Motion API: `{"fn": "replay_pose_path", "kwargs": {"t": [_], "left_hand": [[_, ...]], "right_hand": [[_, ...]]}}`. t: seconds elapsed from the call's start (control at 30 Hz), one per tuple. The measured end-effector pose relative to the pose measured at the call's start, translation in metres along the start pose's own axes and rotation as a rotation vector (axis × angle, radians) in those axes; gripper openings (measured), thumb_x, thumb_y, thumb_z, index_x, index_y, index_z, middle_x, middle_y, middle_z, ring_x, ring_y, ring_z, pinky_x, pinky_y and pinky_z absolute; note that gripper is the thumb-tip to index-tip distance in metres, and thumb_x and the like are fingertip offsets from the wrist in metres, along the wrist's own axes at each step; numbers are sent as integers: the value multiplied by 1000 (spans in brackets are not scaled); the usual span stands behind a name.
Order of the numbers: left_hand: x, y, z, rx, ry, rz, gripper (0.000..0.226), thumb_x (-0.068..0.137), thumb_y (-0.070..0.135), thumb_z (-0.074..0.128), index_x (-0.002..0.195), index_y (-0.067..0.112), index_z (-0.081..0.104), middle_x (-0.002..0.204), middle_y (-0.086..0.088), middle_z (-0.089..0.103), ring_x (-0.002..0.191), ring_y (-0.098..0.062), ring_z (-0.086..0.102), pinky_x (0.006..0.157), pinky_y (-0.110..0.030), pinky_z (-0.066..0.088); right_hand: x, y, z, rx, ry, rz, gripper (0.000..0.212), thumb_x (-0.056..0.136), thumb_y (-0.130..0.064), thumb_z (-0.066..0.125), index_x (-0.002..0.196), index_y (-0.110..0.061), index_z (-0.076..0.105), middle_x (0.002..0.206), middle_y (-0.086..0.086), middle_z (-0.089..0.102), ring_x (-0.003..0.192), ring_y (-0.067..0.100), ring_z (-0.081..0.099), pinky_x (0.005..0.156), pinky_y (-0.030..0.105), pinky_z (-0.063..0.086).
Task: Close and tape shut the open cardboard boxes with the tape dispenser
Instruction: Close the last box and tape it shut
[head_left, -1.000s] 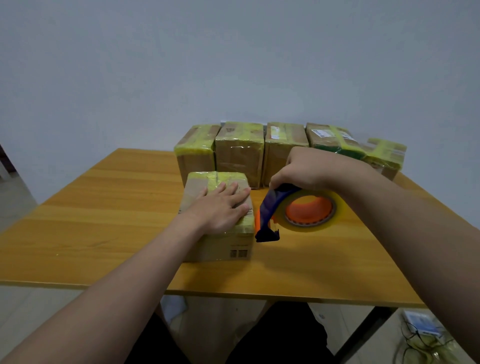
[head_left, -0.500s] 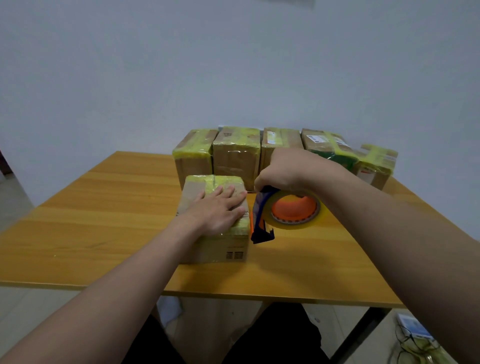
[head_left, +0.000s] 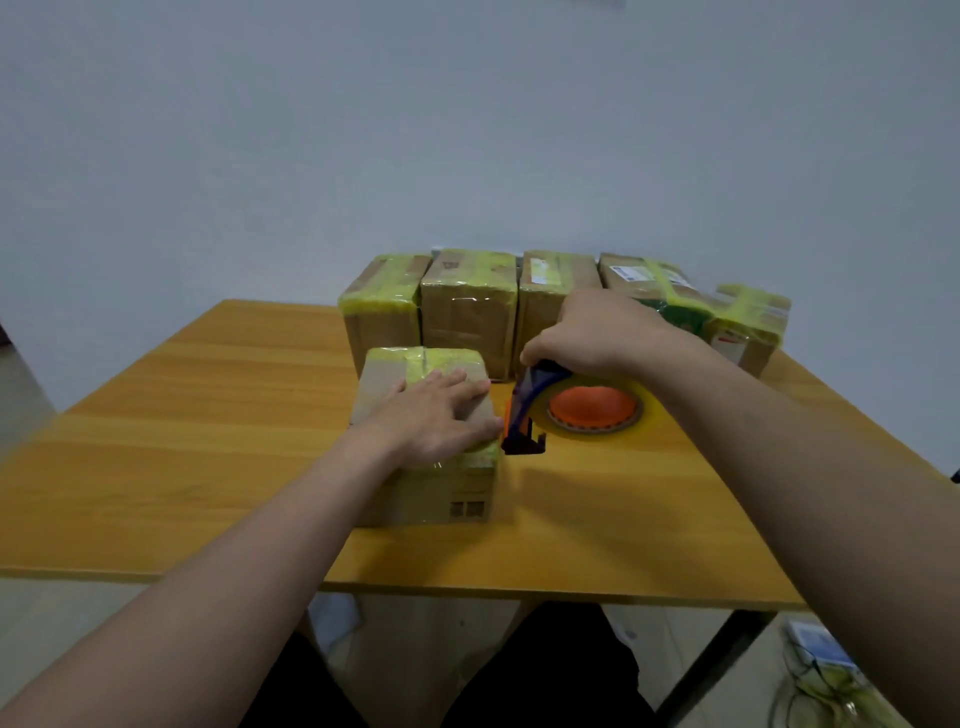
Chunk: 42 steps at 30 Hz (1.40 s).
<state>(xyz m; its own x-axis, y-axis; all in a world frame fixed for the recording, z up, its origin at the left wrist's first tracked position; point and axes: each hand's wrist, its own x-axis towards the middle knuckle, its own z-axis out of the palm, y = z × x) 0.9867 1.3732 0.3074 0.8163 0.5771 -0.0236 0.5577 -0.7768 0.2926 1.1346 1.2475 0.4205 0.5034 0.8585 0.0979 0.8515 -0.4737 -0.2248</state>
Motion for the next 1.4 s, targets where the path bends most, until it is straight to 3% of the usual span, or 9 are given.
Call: {"fn": "replay_pose_path", "kwargs": {"t": [0.17,0.23,0.37,0.53,0.67,0.9,1.03,1.17,1.4], "left_hand": [[7,15,-4,13,16,-52,81,89,73,54,157,33,33,164,2,32,146,-24,36,119,-53,32],[7,23,2,43,50,-82,85,85,73,57,154,30,33,160,0,35,145,-25,35,119,-58,29],[12,36,18,104,96,-152,96,79,70,63,156,27,25,162,-5,30,152,-30,23,120,-66,19],[13,35,14,83,57,-142,105,77,79,62,159,27,21,167,-4,23,156,-31,17,123,-66,15],[-3,7,-19,-66,-79,-32,112,71,100,38,161,35,26,172,5,19,154,-23,27,123,-52,28],[-38,-62,-15,-280,54,-36,122,43,107,53,151,51,43,171,12,15,156,-15,18,123,-53,32],[-44,-62,2,-508,260,-36,103,41,88,78,132,43,66,161,15,38,151,-5,27,121,-44,39],[-51,-62,13,-520,409,-32,91,44,80,82,121,33,75,144,15,60,142,3,40,115,-34,43],[-54,-82,13,-528,212,157,81,65,73,78,138,43,62,159,24,40,152,10,14,127,-41,25]], "right_hand": [[4,23,-7,62,49,47,44,69,-58,72,67,-16,60,58,0,56,61,22,55,57,35,42],[3,31,-11,99,92,68,47,70,-60,72,77,-15,61,65,1,60,66,22,58,58,35,43],[0,41,-8,163,140,103,48,78,-52,72,56,-14,55,53,1,49,55,21,44,54,32,34],[-2,51,14,253,267,161,48,83,-53,69,58,-13,58,53,1,51,53,22,48,53,30,34],[-5,56,32,537,385,183,55,89,-53,68,61,-5,64,52,4,51,53,23,47,57,34,36],[-7,29,58,1052,446,174,44,96,-44,66,63,-14,68,56,-2,60,61,19,55,65,32,42],[-8,3,67,1248,442,102,41,98,-41,62,74,-10,74,63,-2,67,64,13,60,67,29,47],[-2,-24,77,1324,428,16,35,100,-42,59,84,-16,76,66,-8,70,65,5,62,62,21,48],[3,-56,108,1488,413,28,35,103,-34,56,76,-16,69,57,-13,64,54,0,57,54,12,44]]}}
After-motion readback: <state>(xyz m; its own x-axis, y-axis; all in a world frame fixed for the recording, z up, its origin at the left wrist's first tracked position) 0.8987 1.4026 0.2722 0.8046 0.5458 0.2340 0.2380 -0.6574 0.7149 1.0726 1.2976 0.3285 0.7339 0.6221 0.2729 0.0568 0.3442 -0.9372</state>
